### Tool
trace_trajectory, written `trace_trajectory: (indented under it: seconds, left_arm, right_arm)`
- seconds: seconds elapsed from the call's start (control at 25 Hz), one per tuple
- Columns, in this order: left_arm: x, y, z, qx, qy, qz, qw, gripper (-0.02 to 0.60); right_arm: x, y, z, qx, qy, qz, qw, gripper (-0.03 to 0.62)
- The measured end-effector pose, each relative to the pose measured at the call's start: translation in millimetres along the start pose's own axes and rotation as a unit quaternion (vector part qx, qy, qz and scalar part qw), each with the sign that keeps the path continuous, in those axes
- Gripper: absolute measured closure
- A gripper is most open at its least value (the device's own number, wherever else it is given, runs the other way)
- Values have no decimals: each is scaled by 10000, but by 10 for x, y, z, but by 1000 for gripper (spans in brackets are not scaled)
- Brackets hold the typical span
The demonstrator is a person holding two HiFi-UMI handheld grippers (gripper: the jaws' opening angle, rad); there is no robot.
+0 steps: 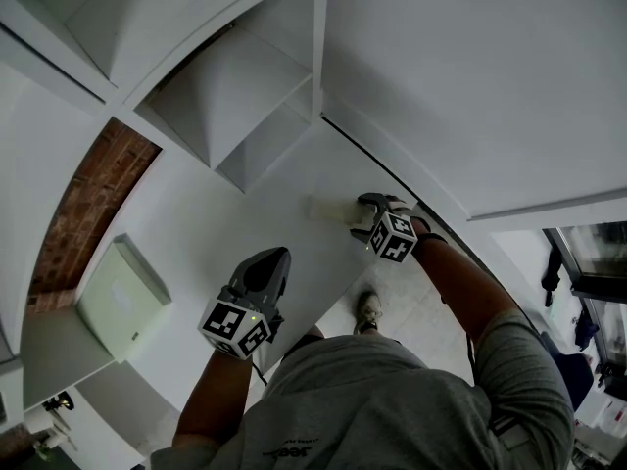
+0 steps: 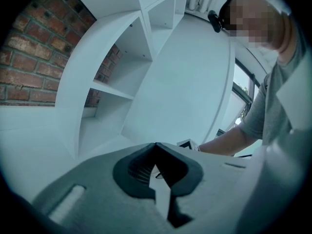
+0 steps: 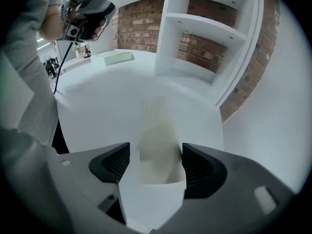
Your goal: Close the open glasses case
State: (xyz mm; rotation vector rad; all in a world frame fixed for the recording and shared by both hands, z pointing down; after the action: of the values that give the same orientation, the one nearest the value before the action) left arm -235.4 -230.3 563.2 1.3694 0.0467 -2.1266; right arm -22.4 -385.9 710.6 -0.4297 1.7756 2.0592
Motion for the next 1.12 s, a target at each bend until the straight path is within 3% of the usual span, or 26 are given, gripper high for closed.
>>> trace_trajectory:
  seconds: [0.24,0.52,0.84,1.12]
  left_arm:
    - [37,-13,-36,3,40,17,10000,586]
    - [192,33,-191,-68,161,-45,9998,584]
    - [534,110,-532,-189,412,-288,9986,586]
    - [813,205,-882,-308,680,-473,9961,584]
  right_arm:
    - [46,-152,6,-40,248,-363,9990,226]
    - [133,-746,-49,-360,892,-1121,9890,232]
    - [50,-1715,-75,-940,1573,-1979,9629,255]
    - [-13,-2556,-48,-1449,2042,-2761,9279,301]
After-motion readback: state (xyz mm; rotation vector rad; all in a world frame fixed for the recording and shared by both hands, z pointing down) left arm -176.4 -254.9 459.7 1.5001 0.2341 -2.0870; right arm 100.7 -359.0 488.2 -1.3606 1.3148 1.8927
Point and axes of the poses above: the fingertips, and each gripper's own axes: y forward along the fingers, z to its left, x out of its top, the point moved 9 cm from there along -y, backward along the fingers, and after that the axes turned 2 degrees about -y, right-handed, at the moved point
